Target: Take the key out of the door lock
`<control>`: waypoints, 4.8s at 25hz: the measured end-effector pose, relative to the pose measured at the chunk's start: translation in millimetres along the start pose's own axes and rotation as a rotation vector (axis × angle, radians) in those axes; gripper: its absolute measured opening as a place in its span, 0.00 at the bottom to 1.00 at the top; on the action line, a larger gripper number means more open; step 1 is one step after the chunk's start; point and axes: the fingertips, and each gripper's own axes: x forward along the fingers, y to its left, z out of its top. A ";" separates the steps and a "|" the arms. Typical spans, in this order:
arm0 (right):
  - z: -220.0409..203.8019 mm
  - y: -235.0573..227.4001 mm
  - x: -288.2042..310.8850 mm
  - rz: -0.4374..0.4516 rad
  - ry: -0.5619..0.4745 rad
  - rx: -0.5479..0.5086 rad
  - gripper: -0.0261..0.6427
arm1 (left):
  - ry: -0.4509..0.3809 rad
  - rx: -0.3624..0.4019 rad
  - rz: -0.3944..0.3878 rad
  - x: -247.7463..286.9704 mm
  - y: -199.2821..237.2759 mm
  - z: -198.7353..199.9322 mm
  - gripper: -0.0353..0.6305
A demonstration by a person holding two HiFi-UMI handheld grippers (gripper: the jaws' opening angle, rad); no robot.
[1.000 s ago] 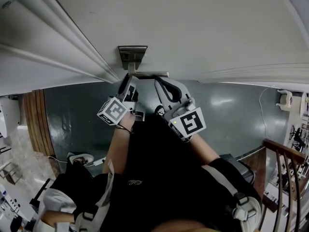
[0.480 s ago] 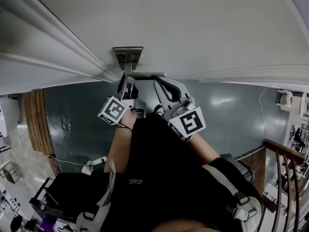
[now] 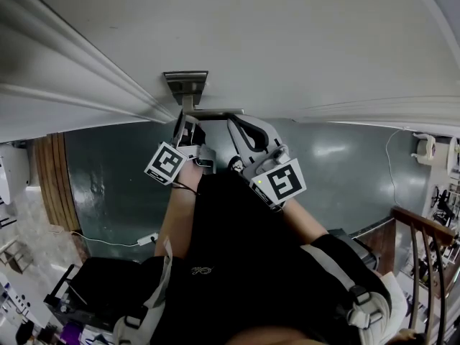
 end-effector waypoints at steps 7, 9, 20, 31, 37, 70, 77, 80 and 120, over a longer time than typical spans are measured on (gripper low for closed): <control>2.7 -3.3 1.9 0.007 -0.006 0.004 0.05 | -0.030 -0.033 0.005 3.2 -1.1 0.8 0.12; 2.2 -3.0 2.2 0.005 -0.003 0.004 0.05 | -0.050 -0.058 0.017 2.7 -0.4 2.7 0.12; 0.8 1.3 1.9 0.012 0.003 0.005 0.05 | -0.088 -0.121 0.015 -1.7 -0.2 3.7 0.11; -1.1 -0.4 -2.5 0.010 0.002 0.011 0.05 | -0.087 -0.156 0.023 -12.1 1.4 -1.3 0.11; -3.4 0.0 -3.3 0.018 0.000 0.018 0.05 | -0.084 -0.140 0.001 -17.5 -0.8 -2.4 0.11; -1.7 5.0 -26.6 0.147 0.011 -0.009 0.05 | -0.149 -0.155 0.041 -57.9 -13.2 -31.8 0.11; -7.0 -5.2 -48.6 0.200 0.013 -0.018 0.05 | -0.203 -0.141 0.047 -69.0 -23.9 -54.2 0.11; -7.4 -7.3 -61.1 0.227 0.010 -0.025 0.05 | -0.228 -0.126 0.046 -76.2 -31.2 -64.8 0.11; -53.1 110.9 -65.9 0.637 0.095 -0.130 0.05 | -0.412 0.530 0.488 -244.1 -69.8 -54.8 0.11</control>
